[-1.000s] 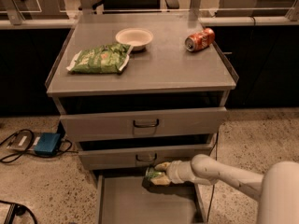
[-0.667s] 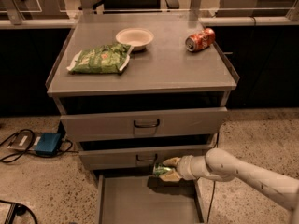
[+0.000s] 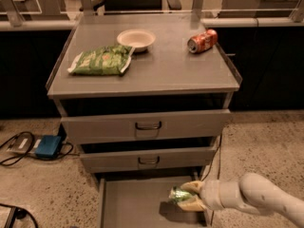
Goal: Pick green can from bottom drawer and place on counter
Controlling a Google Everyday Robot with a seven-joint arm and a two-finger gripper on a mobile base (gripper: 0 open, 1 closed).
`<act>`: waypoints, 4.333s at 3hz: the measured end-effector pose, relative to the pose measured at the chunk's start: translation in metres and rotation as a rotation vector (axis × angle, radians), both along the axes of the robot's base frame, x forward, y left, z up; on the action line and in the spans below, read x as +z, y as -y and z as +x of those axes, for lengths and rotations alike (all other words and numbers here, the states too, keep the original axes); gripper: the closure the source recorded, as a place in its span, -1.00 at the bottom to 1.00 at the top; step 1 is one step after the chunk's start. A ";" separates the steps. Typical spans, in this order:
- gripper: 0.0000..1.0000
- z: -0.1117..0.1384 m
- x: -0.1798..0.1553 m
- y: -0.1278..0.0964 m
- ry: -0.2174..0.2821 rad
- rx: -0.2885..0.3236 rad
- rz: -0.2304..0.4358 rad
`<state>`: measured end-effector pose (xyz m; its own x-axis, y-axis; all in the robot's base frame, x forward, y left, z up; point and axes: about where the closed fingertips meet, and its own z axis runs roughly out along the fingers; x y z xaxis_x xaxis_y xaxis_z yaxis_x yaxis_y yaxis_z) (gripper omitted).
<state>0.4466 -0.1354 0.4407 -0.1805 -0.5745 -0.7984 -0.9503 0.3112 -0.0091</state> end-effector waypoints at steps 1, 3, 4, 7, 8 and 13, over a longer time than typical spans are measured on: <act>1.00 -0.017 0.039 0.033 -0.034 -0.028 -0.017; 1.00 0.113 0.165 0.060 0.019 -0.090 -0.084; 1.00 0.113 0.165 0.060 0.019 -0.090 -0.084; 1.00 0.125 0.203 0.057 0.108 -0.105 -0.057; 1.00 0.120 0.250 0.071 0.154 -0.136 -0.104; 1.00 0.077 0.401 0.084 0.291 -0.225 -0.201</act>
Offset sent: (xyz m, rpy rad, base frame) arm 0.1120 -0.0839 0.1722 -0.1090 0.0079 -0.1101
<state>0.5232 -0.2196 0.8416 -0.1028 -0.6960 -0.7106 -0.8073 0.4757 -0.3492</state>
